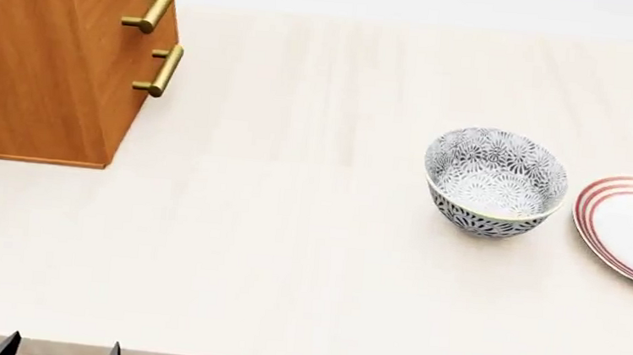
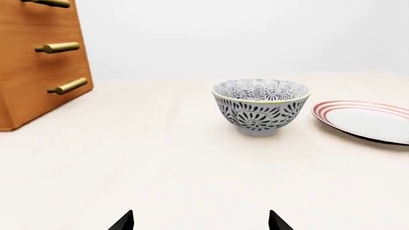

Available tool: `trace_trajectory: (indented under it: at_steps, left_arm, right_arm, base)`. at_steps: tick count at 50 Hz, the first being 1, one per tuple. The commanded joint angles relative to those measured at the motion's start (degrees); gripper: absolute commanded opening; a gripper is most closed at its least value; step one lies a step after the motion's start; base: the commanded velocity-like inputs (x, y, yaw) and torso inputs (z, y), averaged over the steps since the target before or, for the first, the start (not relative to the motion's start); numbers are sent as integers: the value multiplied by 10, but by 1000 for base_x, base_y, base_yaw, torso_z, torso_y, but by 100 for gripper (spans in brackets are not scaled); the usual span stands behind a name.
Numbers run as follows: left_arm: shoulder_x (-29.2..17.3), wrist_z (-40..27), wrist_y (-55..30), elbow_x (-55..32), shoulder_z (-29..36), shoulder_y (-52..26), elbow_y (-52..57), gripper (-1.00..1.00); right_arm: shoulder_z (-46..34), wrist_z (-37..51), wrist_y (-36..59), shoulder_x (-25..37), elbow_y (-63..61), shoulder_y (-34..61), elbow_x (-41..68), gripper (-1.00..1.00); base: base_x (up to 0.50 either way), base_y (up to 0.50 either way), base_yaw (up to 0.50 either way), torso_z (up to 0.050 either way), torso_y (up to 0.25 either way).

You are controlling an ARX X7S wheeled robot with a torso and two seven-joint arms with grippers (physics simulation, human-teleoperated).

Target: Put the bowl on top of the cabinet.

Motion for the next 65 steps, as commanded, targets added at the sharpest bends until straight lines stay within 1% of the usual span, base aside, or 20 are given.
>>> trace_trajectory:
  at_steps: [1,17,45,57,59,61,65]
  left_arm:
    - [-6,-8,-11,-11,8,0,7,100]
    - [-14,-25,-17,-1,25,-6,1,100]
    - [-25,-36,-14,-15,38,-6,3,100]
    - [-30,-41,-8,-18,42,-4,5,100]
    - [-31,-37,13,-22,41,2,8,100]
    - [-33,-32,28,-26,41,7,11,100]
    - [-35,-40,20,-23,42,10,22,100]
  right_arm:
    - [-5,12,16,6,-6,2,14,100]
    - [-16,12,13,17,-8,1,29,100]
    - [-28,24,10,27,-7,3,44,100]
    - [-36,28,-2,32,-8,-1,42,100]
    - [-37,28,-4,33,-11,-2,43,100]
    - [-38,29,-5,34,-10,-2,44,100]
    - [-37,32,-1,38,-34,-13,49,100]
  base:
    - [0,0,0,0,0]
    - [8,0,0,0,0]
    - [320,0,0,0,0]
    - [0,0,0,0,0]
    - [0,0,0,0,0]
    - [0,0,0,37,0]
    - [0,0,0,50,0]
